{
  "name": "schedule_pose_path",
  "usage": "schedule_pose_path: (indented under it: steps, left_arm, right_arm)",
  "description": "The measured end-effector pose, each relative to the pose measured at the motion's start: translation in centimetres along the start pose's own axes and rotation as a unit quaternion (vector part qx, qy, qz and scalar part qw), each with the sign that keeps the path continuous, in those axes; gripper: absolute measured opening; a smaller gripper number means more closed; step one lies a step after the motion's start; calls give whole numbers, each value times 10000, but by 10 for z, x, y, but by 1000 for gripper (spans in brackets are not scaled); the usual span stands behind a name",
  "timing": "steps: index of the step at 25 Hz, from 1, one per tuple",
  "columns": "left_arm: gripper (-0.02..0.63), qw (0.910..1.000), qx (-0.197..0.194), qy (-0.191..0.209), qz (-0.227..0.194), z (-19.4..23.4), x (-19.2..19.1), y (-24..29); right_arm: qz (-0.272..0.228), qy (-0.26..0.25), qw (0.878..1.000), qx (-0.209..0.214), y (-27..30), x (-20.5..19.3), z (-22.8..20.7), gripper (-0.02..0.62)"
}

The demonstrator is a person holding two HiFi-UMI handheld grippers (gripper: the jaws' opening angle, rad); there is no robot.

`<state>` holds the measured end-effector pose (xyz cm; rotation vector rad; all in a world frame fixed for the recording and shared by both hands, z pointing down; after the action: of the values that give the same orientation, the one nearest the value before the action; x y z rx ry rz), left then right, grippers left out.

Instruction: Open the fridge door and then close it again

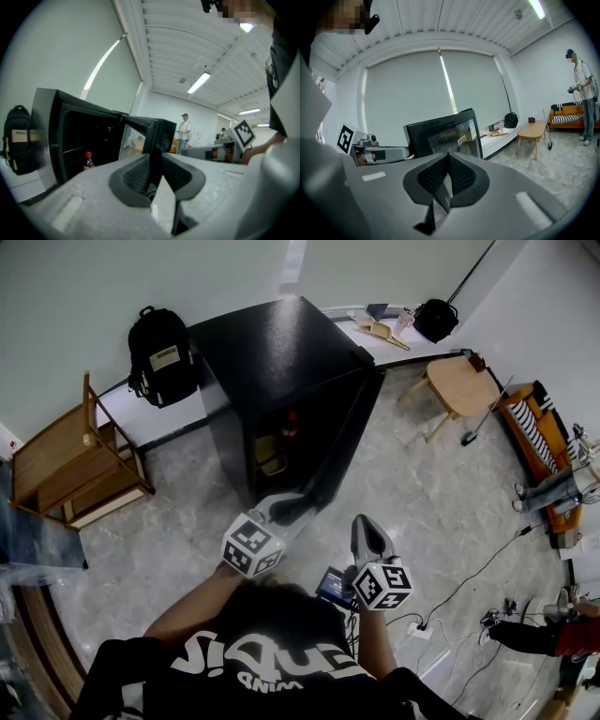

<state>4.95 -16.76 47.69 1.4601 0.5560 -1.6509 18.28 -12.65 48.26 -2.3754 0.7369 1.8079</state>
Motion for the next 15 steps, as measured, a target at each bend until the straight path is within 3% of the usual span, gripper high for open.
schedule_pose_path:
  steps: [9, 15]
  left_arm:
    - [78, 10000, 66, 29, -40, 9, 0, -7]
    - [81, 9992, 384, -23, -90, 31, 3, -17]
  right_arm:
    - [7, -47, 10000, 46, 3, 0, 4, -3]
    - [35, -94, 9999, 80, 7, 1, 6, -3]
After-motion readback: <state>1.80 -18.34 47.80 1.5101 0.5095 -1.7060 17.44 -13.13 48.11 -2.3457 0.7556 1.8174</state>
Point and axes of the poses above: the fingertips, and each gripper's own axes: y forward along the fingers, z to its left, x out of its top, the point moved 3 cm from there along -y, backward along the fingers, and after that the axes turned 7 degrees about x, right-handed, at the moved point
